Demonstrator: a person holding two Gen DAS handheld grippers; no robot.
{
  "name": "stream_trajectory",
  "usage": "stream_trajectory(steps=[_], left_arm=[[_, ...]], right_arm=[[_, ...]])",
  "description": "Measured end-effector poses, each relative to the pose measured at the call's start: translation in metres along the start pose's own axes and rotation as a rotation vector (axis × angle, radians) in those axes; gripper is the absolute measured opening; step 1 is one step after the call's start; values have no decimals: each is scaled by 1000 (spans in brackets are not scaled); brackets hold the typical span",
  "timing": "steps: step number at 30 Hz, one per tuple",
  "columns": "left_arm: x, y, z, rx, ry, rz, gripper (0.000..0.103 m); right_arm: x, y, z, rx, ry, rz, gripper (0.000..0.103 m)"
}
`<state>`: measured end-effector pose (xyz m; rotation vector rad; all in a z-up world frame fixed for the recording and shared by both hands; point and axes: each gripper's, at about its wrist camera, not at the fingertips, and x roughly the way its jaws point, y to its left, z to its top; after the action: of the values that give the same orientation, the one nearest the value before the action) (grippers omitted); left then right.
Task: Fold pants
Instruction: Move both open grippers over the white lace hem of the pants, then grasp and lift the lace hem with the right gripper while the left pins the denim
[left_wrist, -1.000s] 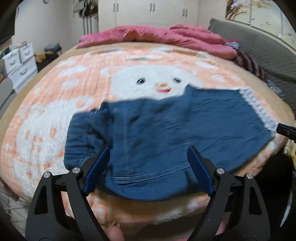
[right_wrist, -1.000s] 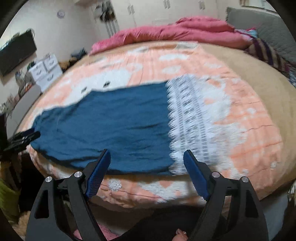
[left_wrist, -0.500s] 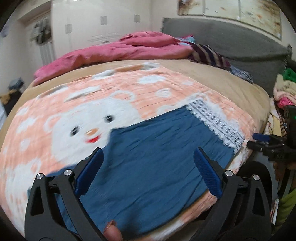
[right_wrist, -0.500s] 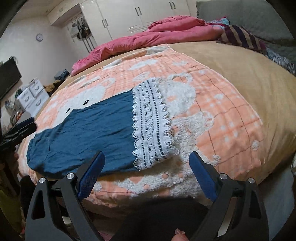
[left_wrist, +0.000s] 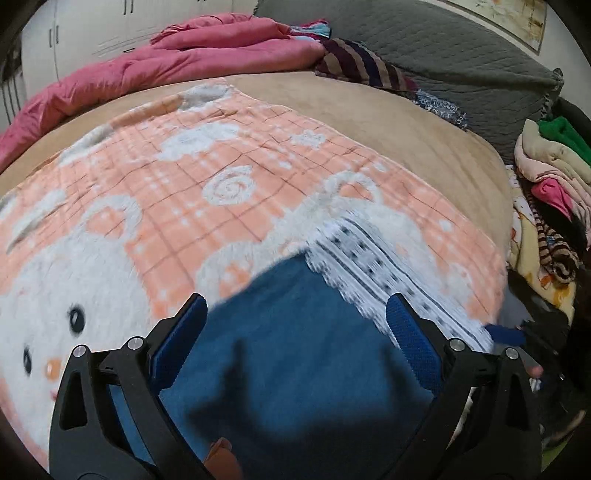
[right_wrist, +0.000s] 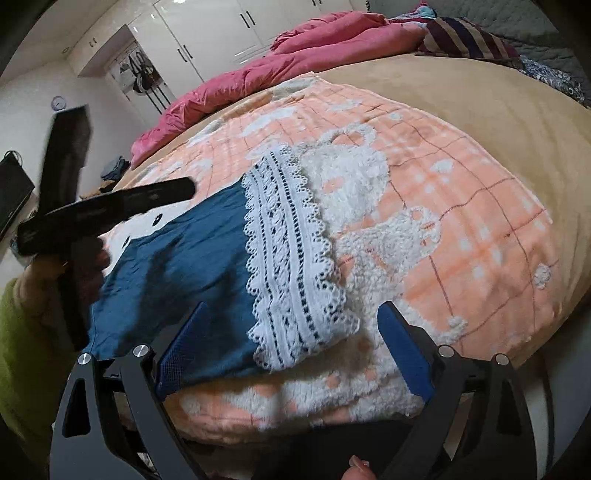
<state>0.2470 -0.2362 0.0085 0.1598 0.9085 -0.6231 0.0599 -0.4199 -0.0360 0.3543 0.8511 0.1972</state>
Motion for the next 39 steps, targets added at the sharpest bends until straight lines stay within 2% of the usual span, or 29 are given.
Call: stream_trajectory(steps=[3, 4, 5, 8, 13, 15, 17, 18, 21, 23, 27, 29, 30, 31, 35, 39], left_arm=[[16, 2, 11, 21, 17, -31, 87], [22, 1, 14, 36, 28, -34, 82], [29, -1, 18, 60, 51, -32, 78], [45, -4, 23, 102, 95, -53, 68], [69, -7, 25, 161, 154, -104, 60], [74, -6, 26, 155, 162, -152, 57], [77, -2, 28, 105, 160, -225, 57], [77, -1, 29, 85, 159, -259, 57], [79, 0, 26, 96, 177, -284, 57], [81, 1, 24, 104, 185, -285, 48], [83, 2, 21, 68, 189, -277, 36], [81, -5, 21, 87, 186, -258, 24], [79, -8, 21, 98, 180, -252, 22], [78, -9, 21, 107, 175, -243, 20], [68, -2, 23, 92, 152, -260, 15], [49, 9, 23, 55, 96, -310, 14]], right_arm=[[6, -2, 2, 9, 8, 6, 87], [9, -3, 2, 16, 20, 22, 73], [13, -4, 2, 20, 36, 43, 69], [17, -2, 1, 19, 46, 23, 69], [22, -8, 3, 41, 61, 29, 68], [24, -6, 2, 36, 64, 28, 68], [20, -7, 3, 44, 46, 34, 60], [17, -8, 2, 53, 34, 48, 60], [17, -12, 1, 81, 32, 68, 58], [17, -9, 2, 68, 33, 59, 58], [23, -5, 3, 53, 54, 39, 58], [20, -1, 3, 43, 36, 21, 45], [18, 1, 3, 33, 24, 20, 40], [16, 2, 3, 23, 19, 25, 29], [19, 7, 2, -4, 25, 28, 27], [13, 4, 3, 10, -3, 37, 25]])
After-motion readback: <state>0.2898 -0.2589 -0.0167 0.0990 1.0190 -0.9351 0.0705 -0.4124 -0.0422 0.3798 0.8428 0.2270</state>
